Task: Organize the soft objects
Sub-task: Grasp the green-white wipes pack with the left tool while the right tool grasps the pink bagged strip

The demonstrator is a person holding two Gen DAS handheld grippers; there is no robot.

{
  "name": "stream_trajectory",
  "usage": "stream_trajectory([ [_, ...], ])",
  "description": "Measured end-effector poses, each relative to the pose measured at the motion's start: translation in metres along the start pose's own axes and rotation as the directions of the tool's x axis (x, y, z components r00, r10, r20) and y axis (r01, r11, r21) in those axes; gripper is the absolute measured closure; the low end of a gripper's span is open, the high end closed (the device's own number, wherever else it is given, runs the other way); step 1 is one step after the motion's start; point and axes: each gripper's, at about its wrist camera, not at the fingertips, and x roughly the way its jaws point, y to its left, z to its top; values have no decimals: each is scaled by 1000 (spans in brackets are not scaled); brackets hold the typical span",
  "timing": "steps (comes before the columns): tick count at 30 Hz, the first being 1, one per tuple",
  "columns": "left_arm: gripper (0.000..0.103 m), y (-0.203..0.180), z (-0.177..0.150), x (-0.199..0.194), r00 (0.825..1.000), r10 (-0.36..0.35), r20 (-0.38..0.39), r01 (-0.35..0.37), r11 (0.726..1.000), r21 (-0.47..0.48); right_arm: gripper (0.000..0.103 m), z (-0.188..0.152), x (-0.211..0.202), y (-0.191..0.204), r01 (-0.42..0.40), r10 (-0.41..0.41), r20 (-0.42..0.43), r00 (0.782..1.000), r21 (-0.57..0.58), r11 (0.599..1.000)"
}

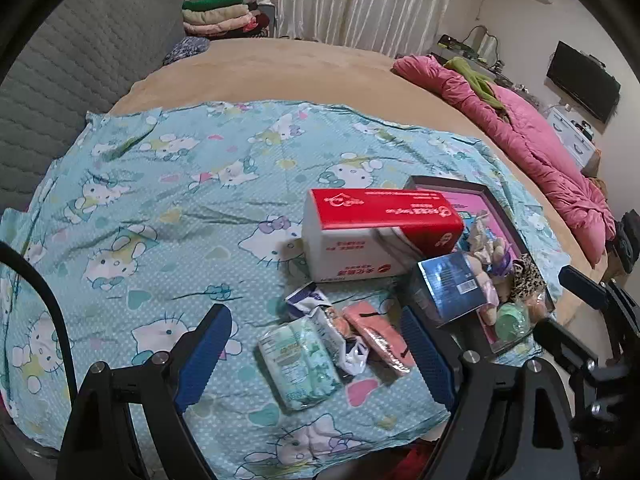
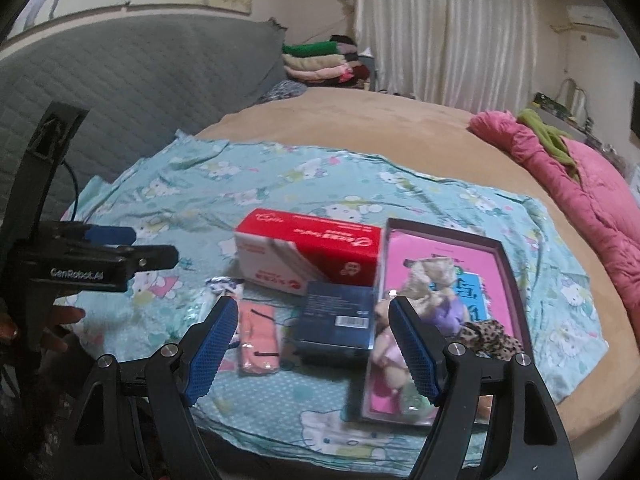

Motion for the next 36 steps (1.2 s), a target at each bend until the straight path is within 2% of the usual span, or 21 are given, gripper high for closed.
stream_trajectory([
  [10,17,22,-10,21,999,11,-47,-14,998,-55,24,-10,29,33,-32,25,-68,997,-106,994],
  [17,17,33,-19,39,994,-1,-107,-9,996,-92,24,-22,48,54,-38,17,-113,993,-188,981],
  [27,17,35,-30,58,985,-23,-171,6,995,-103,24,-39,89,74,-18,-47,-192,980,-324,946],
  [36,17,33,-38,71,976,-35,-216,13,995,-99,25,-46,119,86,2,-104,-208,973,-442,897],
])
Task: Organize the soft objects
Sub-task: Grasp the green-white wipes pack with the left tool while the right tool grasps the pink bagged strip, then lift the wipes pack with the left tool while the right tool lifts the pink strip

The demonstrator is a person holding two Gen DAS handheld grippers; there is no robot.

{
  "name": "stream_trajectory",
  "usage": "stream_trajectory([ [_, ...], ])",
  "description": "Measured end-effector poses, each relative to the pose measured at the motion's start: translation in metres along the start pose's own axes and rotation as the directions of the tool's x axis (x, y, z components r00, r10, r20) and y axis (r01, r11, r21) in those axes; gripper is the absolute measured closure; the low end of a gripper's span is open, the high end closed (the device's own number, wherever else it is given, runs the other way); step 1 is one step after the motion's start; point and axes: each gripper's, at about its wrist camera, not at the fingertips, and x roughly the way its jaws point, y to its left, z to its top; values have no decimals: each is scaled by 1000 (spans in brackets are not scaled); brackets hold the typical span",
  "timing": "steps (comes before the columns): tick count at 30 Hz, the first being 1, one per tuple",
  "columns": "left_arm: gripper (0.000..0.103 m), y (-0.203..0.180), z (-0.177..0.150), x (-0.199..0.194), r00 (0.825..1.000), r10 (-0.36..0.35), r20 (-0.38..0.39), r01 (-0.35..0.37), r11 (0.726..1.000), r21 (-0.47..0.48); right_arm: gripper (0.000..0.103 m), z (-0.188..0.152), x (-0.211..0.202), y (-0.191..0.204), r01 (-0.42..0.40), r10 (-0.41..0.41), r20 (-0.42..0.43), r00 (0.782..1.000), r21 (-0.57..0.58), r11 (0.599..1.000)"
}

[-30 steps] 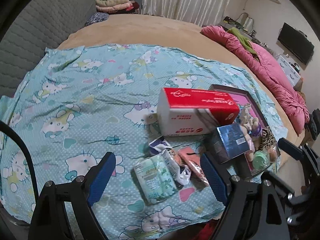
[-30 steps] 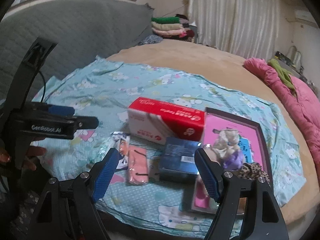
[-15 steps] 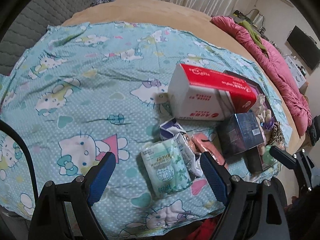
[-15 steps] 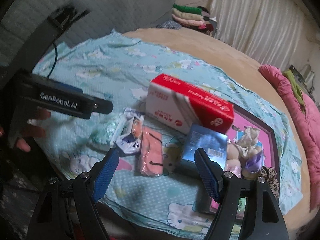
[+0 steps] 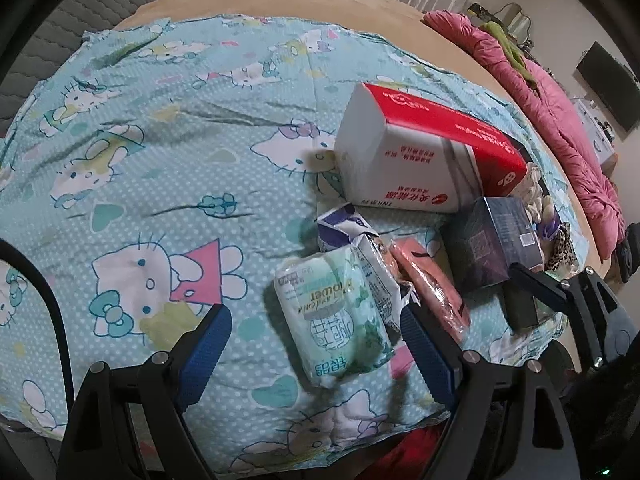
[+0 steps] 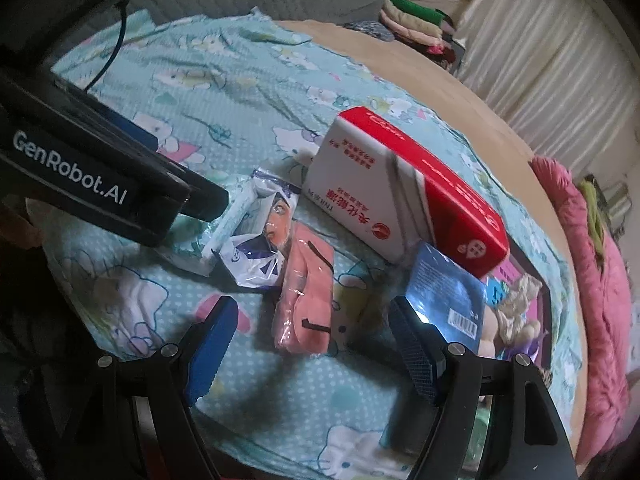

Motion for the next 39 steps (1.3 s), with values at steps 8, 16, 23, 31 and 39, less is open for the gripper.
stream_trajectory([
  [8,17,3,1,11,1000,-7,-23,6,1000,-20,37,-2,24,10,35,-37,-32,999,-78,996],
  [16,17,7,5,25,999,-19,-47,17,999,-39,58,-2,41,1,32,-36,-53,998,-78,996],
  [23,17,13,7,37,997,-38,-72,32,997,-74,77,4,54,-13,0,-1,-46,999,-22,1000],
  [31,37,24,9,50,993,-96,-68,83,982,-168,82,9,41,-28,-38,35,30,999,83,996],
  [39,50,24,10,51,993,-118,-30,112,980,-165,83,13,27,-37,-144,129,91,988,196,970],
])
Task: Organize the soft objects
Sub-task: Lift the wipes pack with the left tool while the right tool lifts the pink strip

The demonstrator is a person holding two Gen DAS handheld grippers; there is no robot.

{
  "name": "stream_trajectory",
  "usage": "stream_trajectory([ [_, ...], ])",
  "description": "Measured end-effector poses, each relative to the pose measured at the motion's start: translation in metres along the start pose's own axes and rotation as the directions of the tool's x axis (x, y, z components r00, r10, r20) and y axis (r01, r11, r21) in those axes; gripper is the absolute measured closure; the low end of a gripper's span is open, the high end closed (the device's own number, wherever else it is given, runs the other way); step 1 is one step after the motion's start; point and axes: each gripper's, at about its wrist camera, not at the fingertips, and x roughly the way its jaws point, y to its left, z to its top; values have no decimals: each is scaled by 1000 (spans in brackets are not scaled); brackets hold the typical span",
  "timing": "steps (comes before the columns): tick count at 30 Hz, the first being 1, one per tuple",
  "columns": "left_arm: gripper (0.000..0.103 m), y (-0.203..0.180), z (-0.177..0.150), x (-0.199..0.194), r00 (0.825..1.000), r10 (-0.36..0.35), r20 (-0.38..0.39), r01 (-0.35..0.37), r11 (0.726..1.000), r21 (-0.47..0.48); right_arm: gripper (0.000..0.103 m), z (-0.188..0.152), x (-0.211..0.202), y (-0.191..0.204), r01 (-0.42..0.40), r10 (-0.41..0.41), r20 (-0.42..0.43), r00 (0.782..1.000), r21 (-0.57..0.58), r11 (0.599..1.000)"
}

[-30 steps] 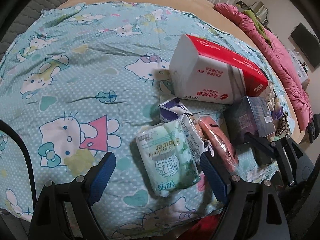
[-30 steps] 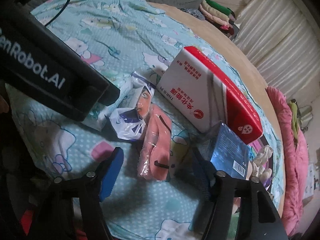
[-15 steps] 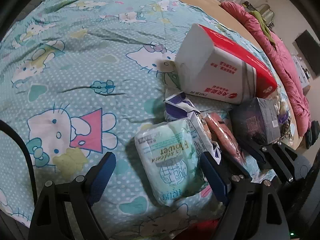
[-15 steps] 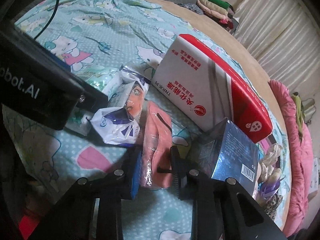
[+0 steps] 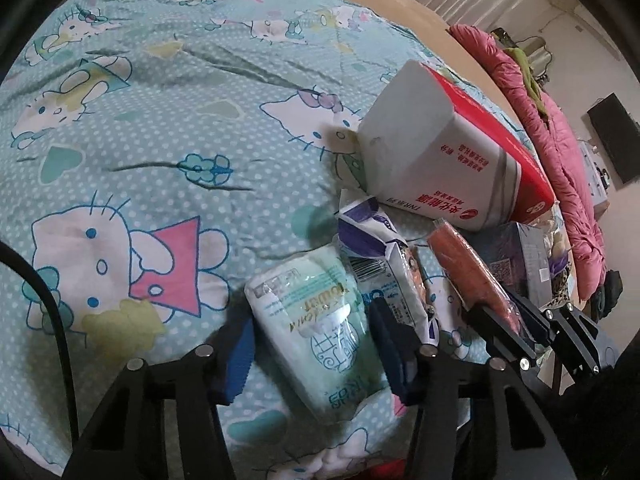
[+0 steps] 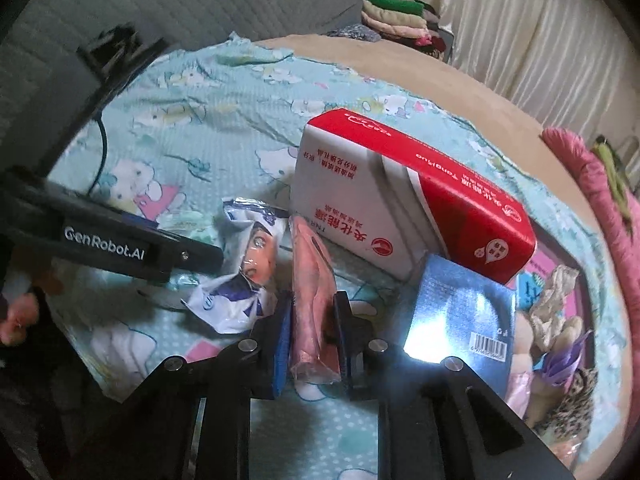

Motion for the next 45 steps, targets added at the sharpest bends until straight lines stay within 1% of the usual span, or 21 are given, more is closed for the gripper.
stream_trajectory([
  [2,52,1,-1,-3,1000,-8,14,8,1000,-2,83,1,-4,-2,-18,17,15,1000,23,1000],
  [8,53,0,-3,-21,998,-14,61,15,1000,-11,83,-2,-18,-7,-49,46,52,998,61,997],
  [12,53,-3,-5,-41,993,0,117,1,1000,-7,83,-2,-28,-10,-62,55,83,995,74,995],
  [15,53,-10,-5,-57,988,0,156,-2,1000,14,83,-1,-37,-13,-72,62,109,992,88,993],
  [20,53,-31,-7,-78,980,7,199,-22,997,70,83,-1,-60,-22,-82,61,165,984,126,989],
  [28,53,-68,-12,-92,973,20,230,-55,987,149,83,-8,-95,-46,-82,33,239,970,200,976],
  [33,53,-90,-18,-97,971,14,240,-62,979,196,83,-15,-112,-63,-74,3,274,962,247,966],
  [39,53,-118,-26,-100,970,18,243,-82,963,255,83,-22,-129,-81,-65,-27,306,951,289,955],
  [45,53,-137,-29,-102,968,27,251,-102,950,293,83,-33,-145,-99,-55,-64,336,940,333,941],
])
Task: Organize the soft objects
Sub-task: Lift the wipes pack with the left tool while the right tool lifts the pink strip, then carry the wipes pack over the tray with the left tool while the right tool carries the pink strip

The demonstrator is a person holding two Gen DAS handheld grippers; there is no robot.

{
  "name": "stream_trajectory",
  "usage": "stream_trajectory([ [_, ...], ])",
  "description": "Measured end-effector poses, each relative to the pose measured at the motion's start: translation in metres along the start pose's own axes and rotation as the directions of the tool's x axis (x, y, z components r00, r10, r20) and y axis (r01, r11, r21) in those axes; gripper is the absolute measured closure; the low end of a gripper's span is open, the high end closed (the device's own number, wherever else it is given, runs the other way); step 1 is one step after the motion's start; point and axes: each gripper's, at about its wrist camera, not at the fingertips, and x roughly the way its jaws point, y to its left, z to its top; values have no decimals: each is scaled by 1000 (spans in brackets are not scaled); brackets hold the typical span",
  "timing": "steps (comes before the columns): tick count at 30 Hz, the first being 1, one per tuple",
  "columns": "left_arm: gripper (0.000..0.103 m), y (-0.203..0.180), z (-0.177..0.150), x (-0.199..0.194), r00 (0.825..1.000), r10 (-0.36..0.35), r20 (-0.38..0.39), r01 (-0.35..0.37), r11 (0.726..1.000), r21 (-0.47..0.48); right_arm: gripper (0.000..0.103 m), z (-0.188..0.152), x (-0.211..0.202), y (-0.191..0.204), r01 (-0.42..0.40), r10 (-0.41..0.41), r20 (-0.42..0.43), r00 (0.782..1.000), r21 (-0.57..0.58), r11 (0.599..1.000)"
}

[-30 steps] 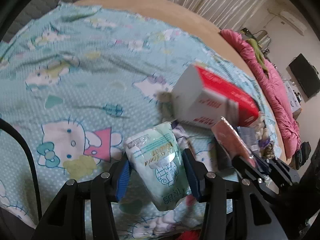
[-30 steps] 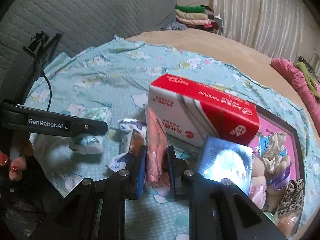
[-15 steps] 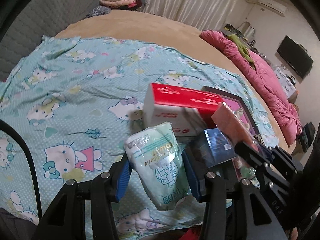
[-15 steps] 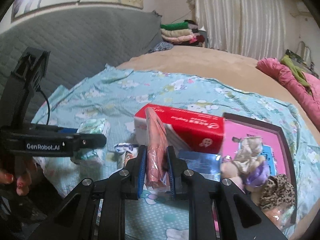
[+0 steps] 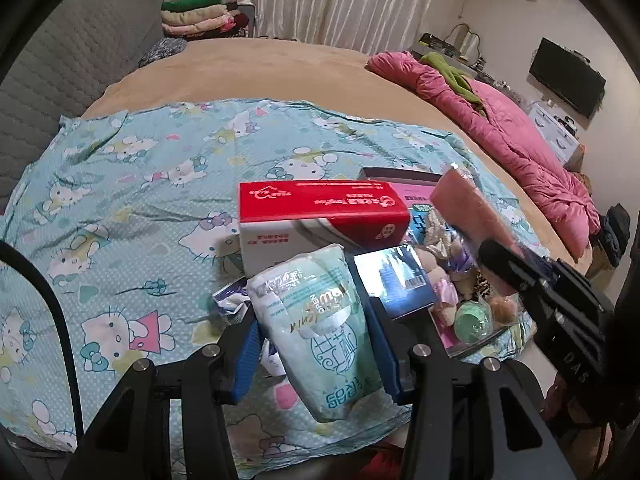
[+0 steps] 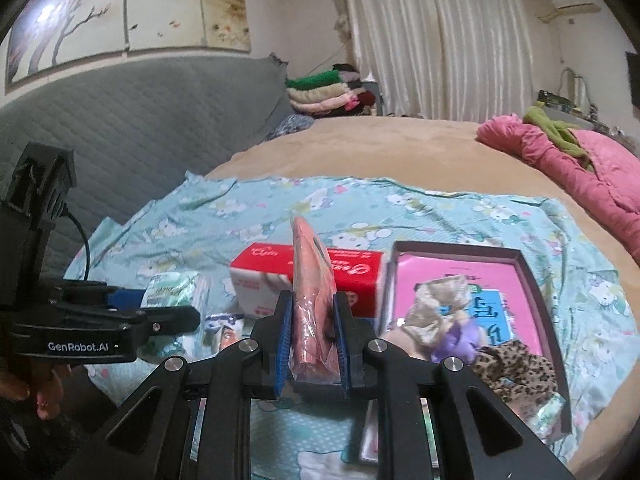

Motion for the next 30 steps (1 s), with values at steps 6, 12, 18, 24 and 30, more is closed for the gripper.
stream_trajectory([
  [6,53,-16,3,-1,1000,2,3,-2,1000,30,83,0,-14,-24,32,-34,32,999,52,998],
  [12,53,-36,8,0,1000,-3,7,3,998,67,83,-3,-30,-48,63,-70,59,996,110,992],
  [18,53,-56,13,2,1000,-12,12,10,994,108,83,-5,-43,-73,94,-111,86,990,175,980],
  [24,53,-74,20,6,1000,-23,18,20,989,143,83,-10,-55,-97,126,-153,98,983,239,963],
  [30,53,-91,27,16,999,-32,14,30,985,172,83,-16,-60,-120,148,-183,97,978,291,945],
])
